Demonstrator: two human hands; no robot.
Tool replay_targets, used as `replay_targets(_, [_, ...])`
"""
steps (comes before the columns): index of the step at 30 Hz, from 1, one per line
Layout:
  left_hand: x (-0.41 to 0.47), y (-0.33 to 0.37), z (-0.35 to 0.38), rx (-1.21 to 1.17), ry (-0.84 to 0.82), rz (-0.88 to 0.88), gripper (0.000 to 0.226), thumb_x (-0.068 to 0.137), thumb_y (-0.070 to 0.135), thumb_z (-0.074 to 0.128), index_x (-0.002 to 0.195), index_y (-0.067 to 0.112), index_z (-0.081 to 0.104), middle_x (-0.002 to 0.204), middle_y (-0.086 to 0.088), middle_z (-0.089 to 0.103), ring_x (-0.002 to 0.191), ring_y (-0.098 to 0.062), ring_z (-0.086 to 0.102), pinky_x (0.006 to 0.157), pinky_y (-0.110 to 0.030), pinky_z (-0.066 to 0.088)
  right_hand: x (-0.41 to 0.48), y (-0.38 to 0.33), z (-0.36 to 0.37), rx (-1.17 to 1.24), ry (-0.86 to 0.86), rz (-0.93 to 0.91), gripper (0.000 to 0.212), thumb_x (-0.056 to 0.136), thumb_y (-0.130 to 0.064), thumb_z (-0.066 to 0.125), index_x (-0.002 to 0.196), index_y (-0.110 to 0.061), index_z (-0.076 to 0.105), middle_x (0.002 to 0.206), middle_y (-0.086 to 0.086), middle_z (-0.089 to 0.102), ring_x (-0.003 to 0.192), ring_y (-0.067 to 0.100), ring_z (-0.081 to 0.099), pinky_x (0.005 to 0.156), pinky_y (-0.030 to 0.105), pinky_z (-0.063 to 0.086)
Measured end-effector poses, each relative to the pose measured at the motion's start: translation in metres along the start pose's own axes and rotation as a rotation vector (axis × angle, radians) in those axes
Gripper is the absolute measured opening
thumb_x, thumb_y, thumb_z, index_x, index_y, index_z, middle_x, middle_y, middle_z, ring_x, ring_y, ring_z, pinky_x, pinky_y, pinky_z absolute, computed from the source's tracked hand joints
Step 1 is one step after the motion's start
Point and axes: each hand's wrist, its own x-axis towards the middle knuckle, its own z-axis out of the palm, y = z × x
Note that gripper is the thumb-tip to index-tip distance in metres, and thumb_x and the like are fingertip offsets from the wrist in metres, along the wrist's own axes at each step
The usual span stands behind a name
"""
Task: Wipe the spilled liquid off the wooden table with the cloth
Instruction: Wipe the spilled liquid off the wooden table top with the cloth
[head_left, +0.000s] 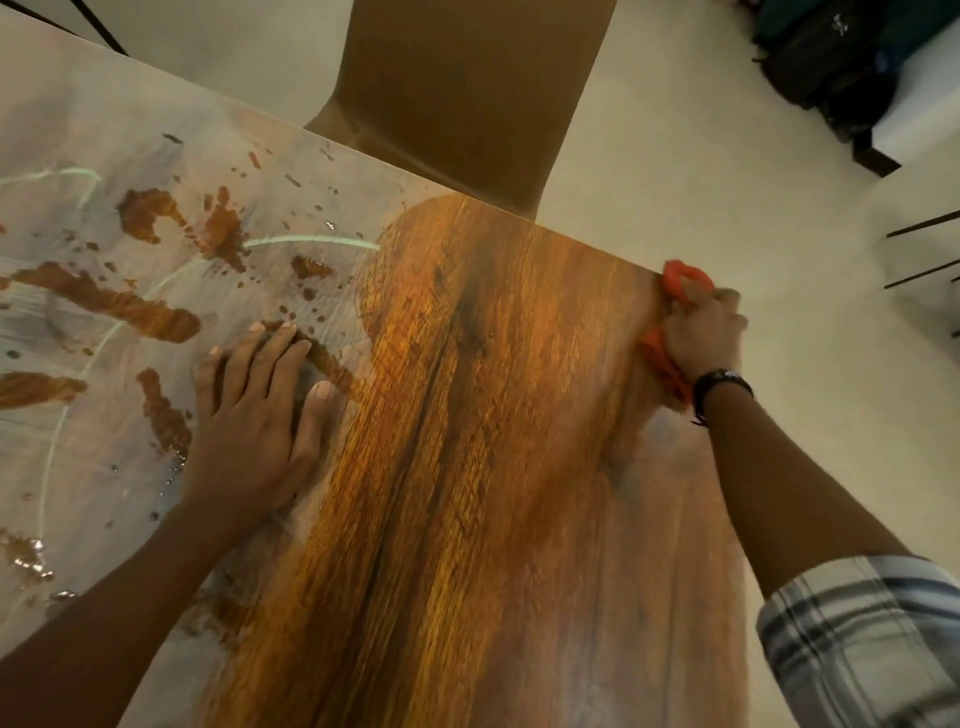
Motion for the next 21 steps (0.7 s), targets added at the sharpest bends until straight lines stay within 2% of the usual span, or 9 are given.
replay_targets(4, [0.001, 0.000, 0.001, -0.002, 0.008, 0.008, 0.057, 0.104, 0.043, 0.027, 0.143, 0.006, 0.046, 0.154, -0.012, 0.042, 0.151, -0.029, 0.024, 0.124, -0.052, 0.010, 0.014, 0.021, -0.006, 0.107, 0.032, 0.386, 0.043, 0.094, -0.011, 0.036, 0.128, -0.025, 0.058, 0.140, 0.014, 0.034, 0.131, 0.041, 0.030, 0.107, 0.047, 0.035])
replay_targets(7, [0.000, -0.001, 0.002, 0.005, 0.008, 0.008, 0.057, 0.104, 0.044, 0.027, 0.143, 0.006, 0.046, 0.154, -0.011, 0.042, 0.151, -0.029, 0.023, 0.124, -0.052, 0.010, 0.012, -0.002, -0.008, 0.129, 0.018, 0.456, 0.037, 0.093, -0.014, 0.036, 0.120, -0.025, 0.060, 0.142, 0.017, 0.032, 0.130, 0.044, 0.031, 0.102, 0.046, 0.038])
replay_targets(10, [0.001, 0.000, 0.001, 0.011, -0.005, -0.002, 0.058, 0.104, 0.043, 0.027, 0.144, 0.006, 0.046, 0.154, -0.011, 0.042, 0.151, -0.029, 0.023, 0.124, -0.053, 0.010, -0.020, -0.035, 0.007, 0.107, -0.007, 0.210, 0.042, 0.094, -0.017, 0.038, 0.131, -0.029, 0.055, 0.146, 0.018, 0.033, 0.126, 0.045, 0.036, 0.107, 0.048, 0.036])
replay_targets(13, [0.002, 0.000, 0.001, 0.009, -0.015, -0.016, 0.058, 0.104, 0.044, 0.027, 0.145, 0.007, 0.046, 0.155, -0.011, 0.042, 0.152, -0.028, 0.023, 0.123, -0.055, 0.011, -0.061, -0.077, 0.029, 0.092, 0.015, -0.121, 0.038, 0.099, -0.023, 0.041, 0.134, -0.032, 0.050, 0.147, 0.016, 0.035, 0.125, 0.042, 0.037, 0.103, 0.049, 0.037])
replay_targets(16, [0.001, 0.001, 0.000, 0.006, -0.020, -0.023, 0.059, 0.104, 0.044, 0.025, 0.146, 0.008, 0.045, 0.156, -0.010, 0.041, 0.152, -0.027, 0.022, 0.123, -0.056, 0.012, -0.046, -0.120, 0.041, 0.099, -0.045, -0.371, 0.040, 0.102, -0.031, 0.040, 0.141, -0.037, 0.046, 0.150, 0.012, 0.033, 0.128, 0.037, 0.037, 0.104, 0.045, 0.040])
replay_targets(21, [0.001, 0.000, 0.000, -0.018, -0.017, -0.028, 0.058, 0.104, 0.044, 0.024, 0.147, 0.009, 0.044, 0.157, -0.008, 0.040, 0.153, -0.026, 0.021, 0.124, -0.054, 0.010, -0.002, -0.201, 0.053, 0.130, -0.160, -0.290, 0.041, 0.100, -0.027, 0.041, 0.138, -0.039, 0.052, 0.141, 0.010, 0.041, 0.126, 0.036, 0.037, 0.105, 0.047, 0.042])
